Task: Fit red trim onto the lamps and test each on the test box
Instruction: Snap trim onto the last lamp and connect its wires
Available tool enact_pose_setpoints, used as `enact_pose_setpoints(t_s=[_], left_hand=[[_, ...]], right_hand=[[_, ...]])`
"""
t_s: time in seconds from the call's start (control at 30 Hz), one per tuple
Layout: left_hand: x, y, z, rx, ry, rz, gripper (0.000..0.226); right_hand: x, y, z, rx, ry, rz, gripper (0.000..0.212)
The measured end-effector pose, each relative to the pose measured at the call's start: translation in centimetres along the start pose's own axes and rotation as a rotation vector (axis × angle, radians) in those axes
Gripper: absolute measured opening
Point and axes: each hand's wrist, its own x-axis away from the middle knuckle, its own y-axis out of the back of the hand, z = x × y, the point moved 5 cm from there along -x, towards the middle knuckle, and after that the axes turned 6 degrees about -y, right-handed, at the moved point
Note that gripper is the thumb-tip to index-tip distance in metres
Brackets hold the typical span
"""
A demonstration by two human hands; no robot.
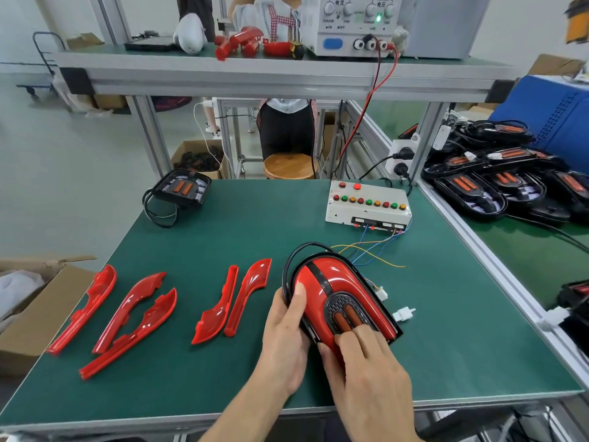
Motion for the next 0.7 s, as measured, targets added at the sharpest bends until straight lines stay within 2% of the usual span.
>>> enact_pose_setpoints(t_s=[0.1, 0.27, 0.37, 0.57, 0.7], left_hand=[[0.1, -0.2, -0.1, -0.08, -0.039, 0.013, 0.058], [0.0, 0.1, 0.1, -0.075, -0.051, 0.029, 0.046], [-0.1, 0.0, 0.1, -0.066, -0.035, 0.037, 0.048], [0.0, 0.0, -0.1, 0.005, -0.008, 0.016, 0.061], [-0.2, 0.0, -0.2, -0.035, -0.031, 0.009, 0.051]], right_hand=[[0.3, -0.2, -0.1, -0.008, -0.011, -0.005, 0.03], [1.1, -0.5, -0.8, -0.047, -0.038, -0.045, 0.034], [1.6, -0.5, -1.0, -0.087, 0.019, -0.081, 0.022], [1.7, -0.9, -1.1, -0.081, 0.053, -0.1, 0.017], [1.6, -0.9, -1.2, -0.104, 0.059, -0.087, 0.02]])
